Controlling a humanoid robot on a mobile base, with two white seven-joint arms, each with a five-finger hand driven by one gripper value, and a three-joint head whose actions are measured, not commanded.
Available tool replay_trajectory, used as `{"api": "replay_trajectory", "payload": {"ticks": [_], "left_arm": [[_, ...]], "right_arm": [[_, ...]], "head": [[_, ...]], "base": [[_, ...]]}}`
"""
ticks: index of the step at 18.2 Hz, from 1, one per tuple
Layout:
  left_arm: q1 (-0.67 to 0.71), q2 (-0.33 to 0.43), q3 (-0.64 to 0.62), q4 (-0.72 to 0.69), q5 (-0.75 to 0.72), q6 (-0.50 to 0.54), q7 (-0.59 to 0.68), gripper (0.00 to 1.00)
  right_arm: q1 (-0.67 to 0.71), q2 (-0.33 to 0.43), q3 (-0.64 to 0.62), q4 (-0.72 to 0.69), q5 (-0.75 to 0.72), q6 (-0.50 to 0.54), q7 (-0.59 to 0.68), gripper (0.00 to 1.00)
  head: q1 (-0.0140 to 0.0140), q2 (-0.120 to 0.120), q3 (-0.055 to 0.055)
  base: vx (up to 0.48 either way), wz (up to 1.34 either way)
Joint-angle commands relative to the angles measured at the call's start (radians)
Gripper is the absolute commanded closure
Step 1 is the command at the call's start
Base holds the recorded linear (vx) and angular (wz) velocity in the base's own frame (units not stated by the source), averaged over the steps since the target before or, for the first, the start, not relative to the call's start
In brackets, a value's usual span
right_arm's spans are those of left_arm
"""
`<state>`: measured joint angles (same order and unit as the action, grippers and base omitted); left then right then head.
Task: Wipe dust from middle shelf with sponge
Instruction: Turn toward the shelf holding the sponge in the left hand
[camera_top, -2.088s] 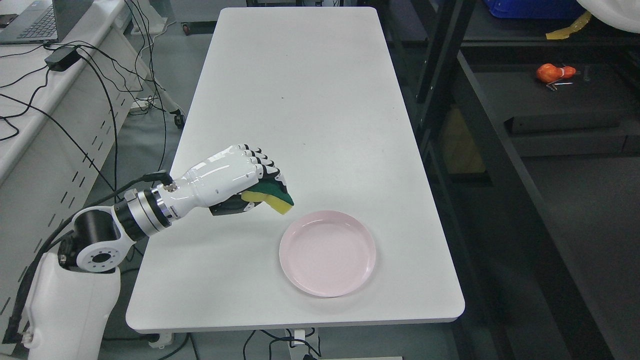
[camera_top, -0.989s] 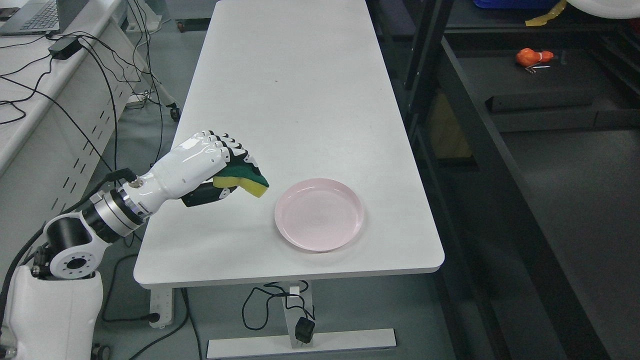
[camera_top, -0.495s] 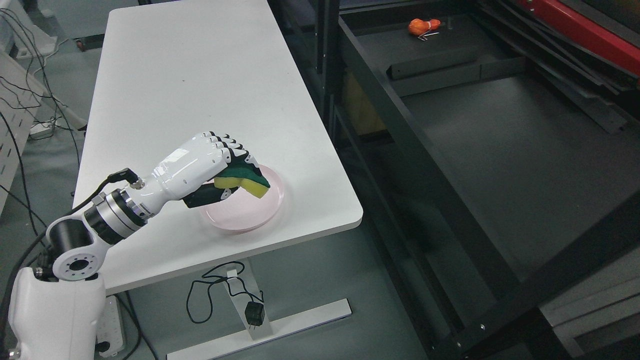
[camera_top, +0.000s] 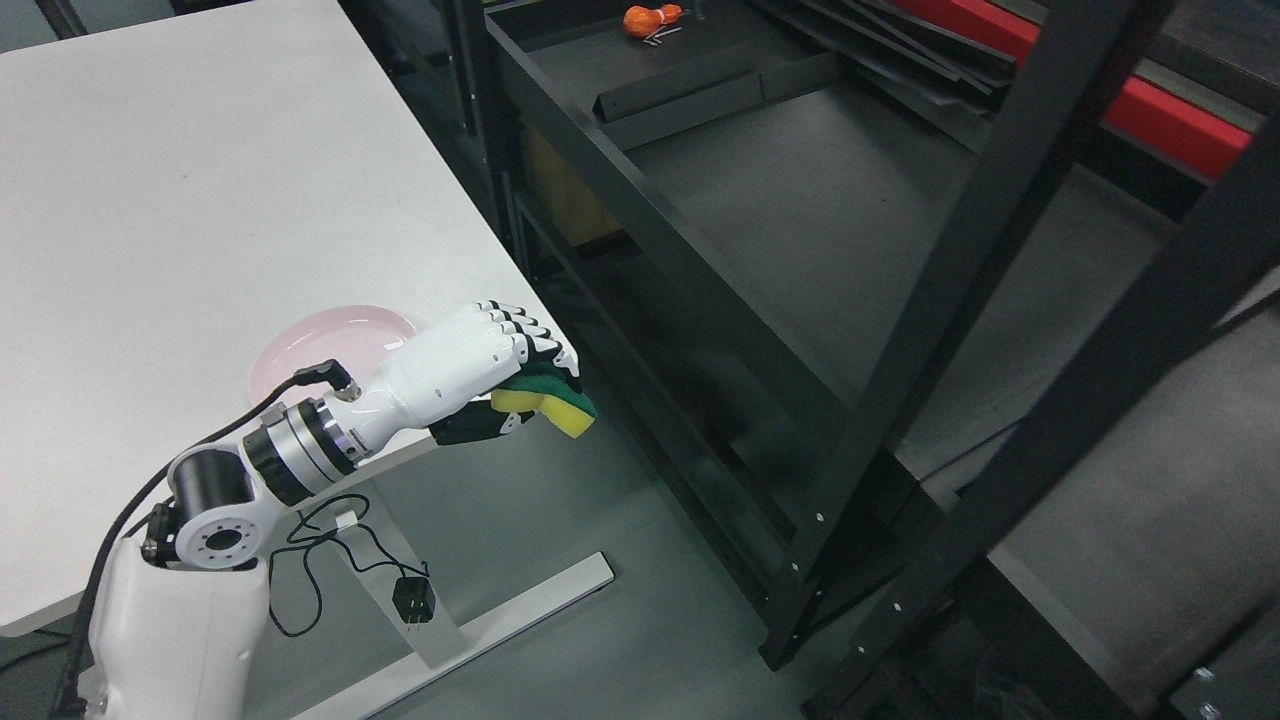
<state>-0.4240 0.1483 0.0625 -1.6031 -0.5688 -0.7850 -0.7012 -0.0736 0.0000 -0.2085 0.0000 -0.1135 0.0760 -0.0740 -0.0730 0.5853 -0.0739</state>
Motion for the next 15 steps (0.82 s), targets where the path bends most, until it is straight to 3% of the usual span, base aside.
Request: {"api": "replay_trajectory", "payload": {"ticks": [1,7,15], "left_arm": [[0.007,-0.095,-0.119,0.037,-0.008,0.000,-0.003,1.00],[-0.007,-0.112,-0.139,0.045,-0.008,0.000,-0.003,1.00],[-0.033,-0.131,-0.256,0.045,-0.008,0.000,-0.004,0.99]], "right_arm": [[0.000,-0.017,0.000,-0.017,0.000,0.001,0.000,0.00],[0.000,-0.017,0.000,-0.017,0.000,0.001,0.000,0.00],[0.000,-0.017,0.000,-0.017,0.000,0.001,0.000,0.00]], "head": [[0.0000,0.000,0.000],[0.0000,0.000,0.000],[0.0000,0.000,0.000]], "base": [[-0.193,-0.46],[-0.225,-0.47],[-0.206,-0.52]]}}
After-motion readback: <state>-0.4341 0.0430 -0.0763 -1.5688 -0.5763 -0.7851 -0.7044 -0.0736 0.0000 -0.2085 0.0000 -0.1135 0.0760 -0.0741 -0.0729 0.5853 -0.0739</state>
